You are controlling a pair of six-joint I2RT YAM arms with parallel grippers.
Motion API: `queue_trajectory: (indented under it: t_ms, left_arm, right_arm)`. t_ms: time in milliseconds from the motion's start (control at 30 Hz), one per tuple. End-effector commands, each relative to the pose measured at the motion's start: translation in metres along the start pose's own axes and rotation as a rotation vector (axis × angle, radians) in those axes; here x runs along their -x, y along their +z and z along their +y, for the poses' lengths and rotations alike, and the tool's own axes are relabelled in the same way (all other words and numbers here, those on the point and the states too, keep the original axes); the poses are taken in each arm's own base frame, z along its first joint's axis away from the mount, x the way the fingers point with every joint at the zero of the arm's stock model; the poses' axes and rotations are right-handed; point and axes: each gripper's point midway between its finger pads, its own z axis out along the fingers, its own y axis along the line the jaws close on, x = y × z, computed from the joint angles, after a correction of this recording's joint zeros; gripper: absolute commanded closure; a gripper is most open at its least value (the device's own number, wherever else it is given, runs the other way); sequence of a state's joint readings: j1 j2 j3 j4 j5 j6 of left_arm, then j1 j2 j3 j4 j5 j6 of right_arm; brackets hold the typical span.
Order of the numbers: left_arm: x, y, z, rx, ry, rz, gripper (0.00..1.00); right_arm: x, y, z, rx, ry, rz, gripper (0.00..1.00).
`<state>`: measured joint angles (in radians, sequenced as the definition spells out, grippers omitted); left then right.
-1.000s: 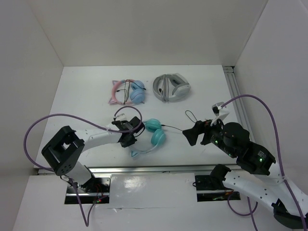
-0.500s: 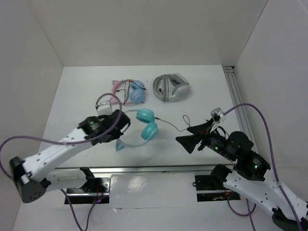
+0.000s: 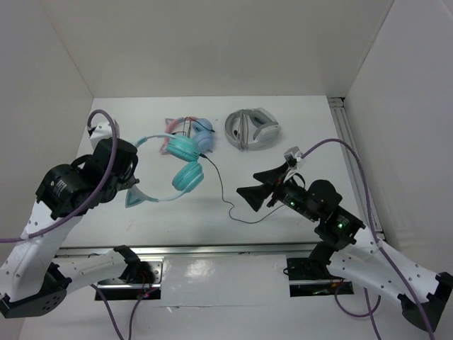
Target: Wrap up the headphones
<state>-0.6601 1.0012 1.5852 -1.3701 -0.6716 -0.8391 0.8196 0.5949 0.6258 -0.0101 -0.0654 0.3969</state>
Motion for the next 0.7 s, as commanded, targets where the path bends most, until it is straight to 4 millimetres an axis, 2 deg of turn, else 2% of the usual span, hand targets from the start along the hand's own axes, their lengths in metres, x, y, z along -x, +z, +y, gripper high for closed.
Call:
queue_trajectory:
  t_ms: [0, 67, 233, 467, 533, 567, 600, 667]
  left_arm:
    - [0.016, -0.014, 0.003, -0.044, -0.015, -0.037, 1.0]
    - [0.019, -0.015, 0.006, -0.04, -0.025, -0.037, 1.0]
    - [0.018, -0.016, 0.006, -0.054, -0.029, -0.018, 1.0]
    - [0.028, -0.033, 0.0, -0.134, -0.067, -0.04, 1.0]
    - [0.035, -0.04, 0.0, -0.151, -0.082, -0.061, 1.0]
    - [0.035, -0.04, 0.0, -0.151, -0.082, -0.061, 1.0]
    - [0.038, -0.042, 0.0, -0.157, -0.08, -0.07, 1.0]
    - [0.041, -0.041, 0.005, -0.131, -0.087, -0.084, 1.0]
  right_arm:
    - [-0.001, 0.019, 0.005, 0.074, -0.033, -0.05, 0.04]
    - [-0.01, 0.027, 0.005, 0.092, -0.02, -0.036, 0.05]
    - [-0.023, 0.032, 0.014, 0.131, -0.039, -0.008, 0.05]
    - [-0.054, 0.052, 0.019, 0.148, -0.11, 0.063, 0.06]
    - [-0.066, 0.061, 0.019, 0.158, -0.109, 0.089, 0.09]
    - [-0.072, 0.063, 0.017, 0.152, -0.119, 0.106, 0.15]
    - [-0.077, 0.065, 0.018, 0.157, -0.119, 0.116, 0.18]
    - [-0.085, 0.068, 0.009, 0.123, -0.12, 0.129, 0.23]
